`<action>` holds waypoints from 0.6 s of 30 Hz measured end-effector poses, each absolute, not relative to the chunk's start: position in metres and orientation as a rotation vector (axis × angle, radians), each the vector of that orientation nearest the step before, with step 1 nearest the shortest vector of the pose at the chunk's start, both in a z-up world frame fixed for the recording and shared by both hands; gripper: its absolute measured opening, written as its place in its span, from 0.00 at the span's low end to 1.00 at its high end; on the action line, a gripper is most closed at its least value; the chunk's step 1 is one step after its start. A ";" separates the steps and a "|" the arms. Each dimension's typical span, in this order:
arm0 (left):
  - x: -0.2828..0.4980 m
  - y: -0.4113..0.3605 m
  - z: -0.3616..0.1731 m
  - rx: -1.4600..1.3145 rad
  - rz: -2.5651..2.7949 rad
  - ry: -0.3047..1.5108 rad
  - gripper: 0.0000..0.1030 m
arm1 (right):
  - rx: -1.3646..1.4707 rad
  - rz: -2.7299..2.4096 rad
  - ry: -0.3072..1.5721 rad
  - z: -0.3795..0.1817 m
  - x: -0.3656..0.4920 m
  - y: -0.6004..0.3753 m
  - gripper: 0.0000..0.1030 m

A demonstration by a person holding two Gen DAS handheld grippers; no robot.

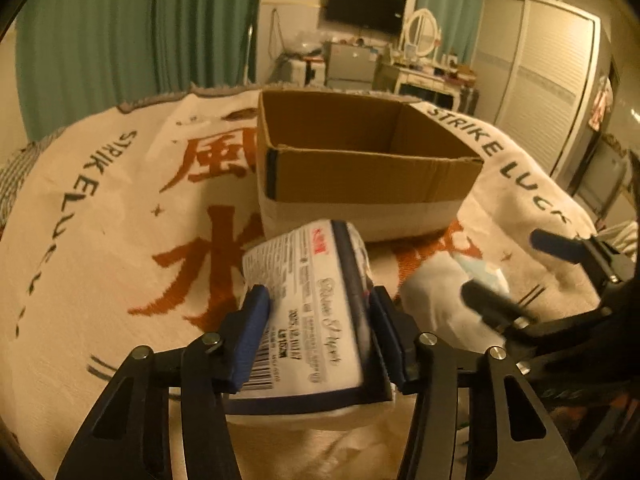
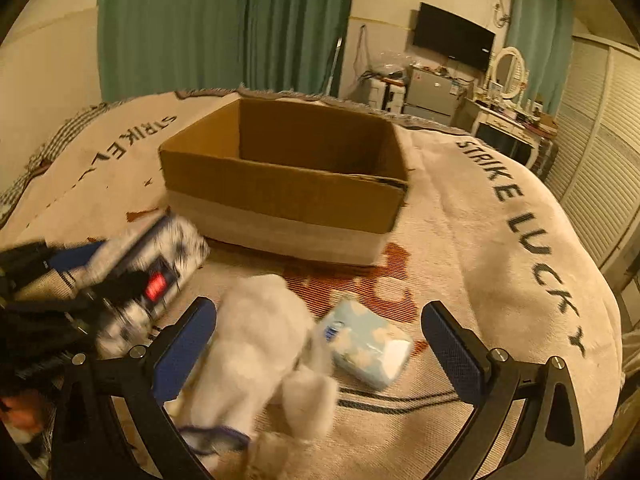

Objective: Organize soft objects
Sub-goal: 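Grasp the white barcoded tissue pack with the left gripper while the right gripper grasps the white sock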

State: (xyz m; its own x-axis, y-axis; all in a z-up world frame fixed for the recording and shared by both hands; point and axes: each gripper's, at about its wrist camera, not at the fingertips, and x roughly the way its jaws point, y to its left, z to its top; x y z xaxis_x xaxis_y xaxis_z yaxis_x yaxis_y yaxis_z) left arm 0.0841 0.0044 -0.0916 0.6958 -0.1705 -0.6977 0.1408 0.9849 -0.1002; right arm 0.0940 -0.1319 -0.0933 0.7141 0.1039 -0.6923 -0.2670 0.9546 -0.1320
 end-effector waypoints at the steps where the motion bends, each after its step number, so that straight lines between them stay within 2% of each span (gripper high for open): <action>1: 0.086 0.006 -0.094 -0.040 -0.176 0.790 0.49 | -0.236 0.213 0.760 -0.097 0.096 -0.128 1.00; 3: 0.091 0.010 -0.102 -0.055 -0.176 0.817 0.47 | -0.240 0.231 0.787 -0.105 0.102 -0.121 0.99; 8: 0.096 0.016 -0.117 -0.084 -0.172 0.866 0.50 | -0.261 0.266 0.846 -0.125 0.109 -0.109 0.86; 11: 0.093 0.018 -0.118 -0.099 -0.176 0.868 0.51 | -0.247 0.298 0.872 -0.131 0.111 -0.107 0.63; 12: 0.092 0.018 -0.117 -0.104 -0.177 0.869 0.51 | -0.232 0.311 0.879 -0.132 0.112 -0.108 0.49; 15: 0.085 0.020 -0.111 -0.124 -0.194 0.868 0.59 | -0.202 0.320 0.868 -0.129 0.109 -0.114 0.40; 17: 0.080 0.017 -0.105 -0.121 -0.214 0.855 0.66 | -0.187 0.323 0.855 -0.126 0.107 -0.119 0.37; 18: 0.077 0.014 -0.102 -0.120 -0.224 0.851 0.75 | -0.183 0.324 0.850 -0.124 0.105 -0.120 0.37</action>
State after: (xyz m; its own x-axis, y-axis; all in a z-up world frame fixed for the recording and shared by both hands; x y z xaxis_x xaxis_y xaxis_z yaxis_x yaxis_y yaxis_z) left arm 0.0774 0.0139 -0.1024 0.6379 -0.2432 -0.7307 0.1475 0.9698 -0.1941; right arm 0.1054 -0.1199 -0.1243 0.6152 0.2070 -0.7607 -0.3516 0.9357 -0.0297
